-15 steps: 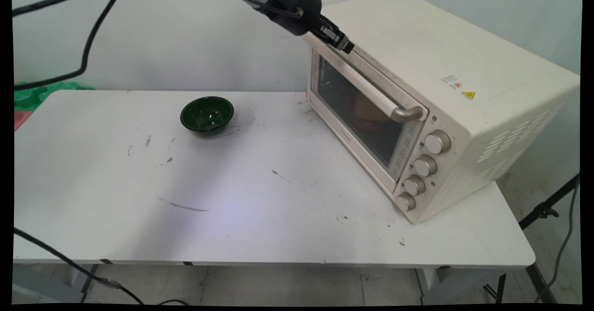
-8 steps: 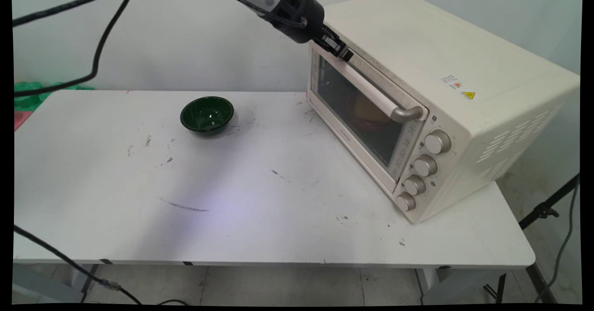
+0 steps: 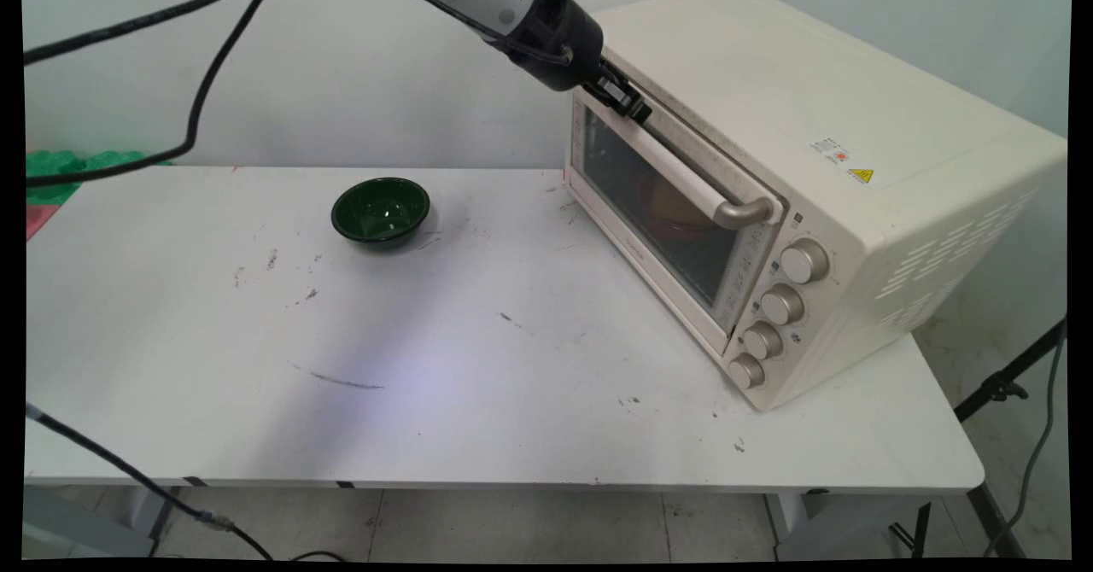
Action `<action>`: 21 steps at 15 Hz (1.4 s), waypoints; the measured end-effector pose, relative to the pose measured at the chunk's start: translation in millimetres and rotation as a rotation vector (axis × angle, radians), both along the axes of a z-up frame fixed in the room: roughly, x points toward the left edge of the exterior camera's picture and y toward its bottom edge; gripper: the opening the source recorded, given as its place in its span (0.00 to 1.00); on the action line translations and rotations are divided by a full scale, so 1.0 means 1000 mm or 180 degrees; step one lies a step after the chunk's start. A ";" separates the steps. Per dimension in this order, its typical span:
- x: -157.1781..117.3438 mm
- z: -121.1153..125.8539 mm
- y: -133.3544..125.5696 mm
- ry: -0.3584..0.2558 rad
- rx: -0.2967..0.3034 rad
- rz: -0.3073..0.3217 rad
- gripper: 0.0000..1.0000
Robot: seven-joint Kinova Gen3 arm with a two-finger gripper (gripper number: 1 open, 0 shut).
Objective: Open the oven
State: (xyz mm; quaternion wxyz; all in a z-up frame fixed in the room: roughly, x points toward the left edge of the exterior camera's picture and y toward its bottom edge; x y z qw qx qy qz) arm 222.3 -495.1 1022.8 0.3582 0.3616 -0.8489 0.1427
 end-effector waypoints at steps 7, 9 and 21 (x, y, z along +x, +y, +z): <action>0.005 -0.006 0.010 -0.0049 0.0057 0.0031 0.00; 0.008 -0.007 0.015 -0.0057 0.0073 0.0043 0.00; 0.040 -0.019 0.043 -0.0157 0.0141 0.0051 0.00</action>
